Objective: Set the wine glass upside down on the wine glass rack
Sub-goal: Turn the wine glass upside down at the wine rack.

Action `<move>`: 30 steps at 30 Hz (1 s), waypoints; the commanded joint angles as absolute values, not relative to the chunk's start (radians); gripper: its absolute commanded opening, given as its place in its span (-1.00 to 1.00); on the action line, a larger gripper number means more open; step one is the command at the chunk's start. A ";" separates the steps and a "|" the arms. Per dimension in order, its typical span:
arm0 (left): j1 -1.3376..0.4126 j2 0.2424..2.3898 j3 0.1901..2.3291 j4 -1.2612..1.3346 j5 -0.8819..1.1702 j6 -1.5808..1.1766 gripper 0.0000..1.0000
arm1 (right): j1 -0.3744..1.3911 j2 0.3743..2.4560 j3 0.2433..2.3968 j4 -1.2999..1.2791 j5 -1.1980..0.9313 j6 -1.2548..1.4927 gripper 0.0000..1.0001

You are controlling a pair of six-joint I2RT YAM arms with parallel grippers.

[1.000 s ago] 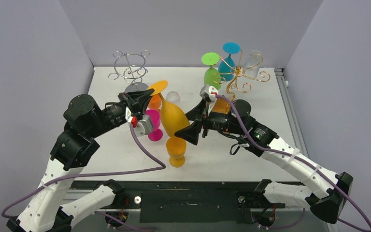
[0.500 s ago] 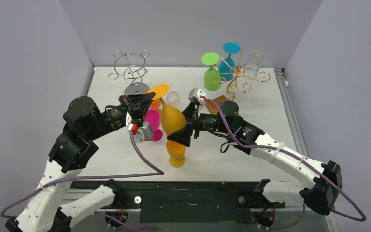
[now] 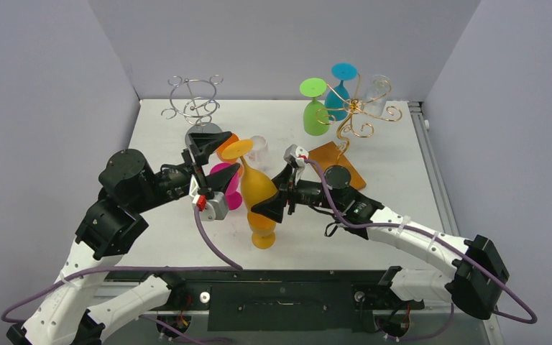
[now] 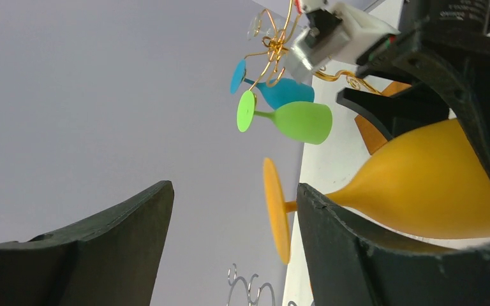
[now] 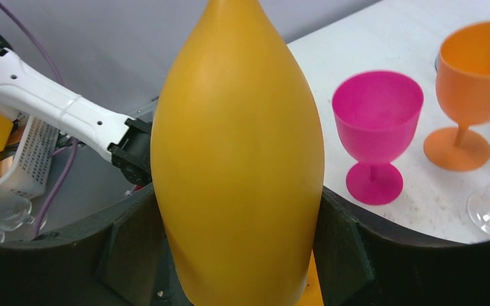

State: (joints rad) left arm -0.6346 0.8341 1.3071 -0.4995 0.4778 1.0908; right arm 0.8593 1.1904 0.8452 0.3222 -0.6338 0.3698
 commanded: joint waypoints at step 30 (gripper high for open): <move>-0.648 0.793 1.254 -0.423 0.368 0.833 0.95 | 0.713 0.940 0.405 0.769 0.265 0.259 -0.32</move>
State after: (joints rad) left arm -0.6426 0.8043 1.2587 -0.4583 0.3767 0.8715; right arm 0.7307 0.9596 0.4061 0.6701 0.2005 0.2787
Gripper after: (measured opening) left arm 0.972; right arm 0.657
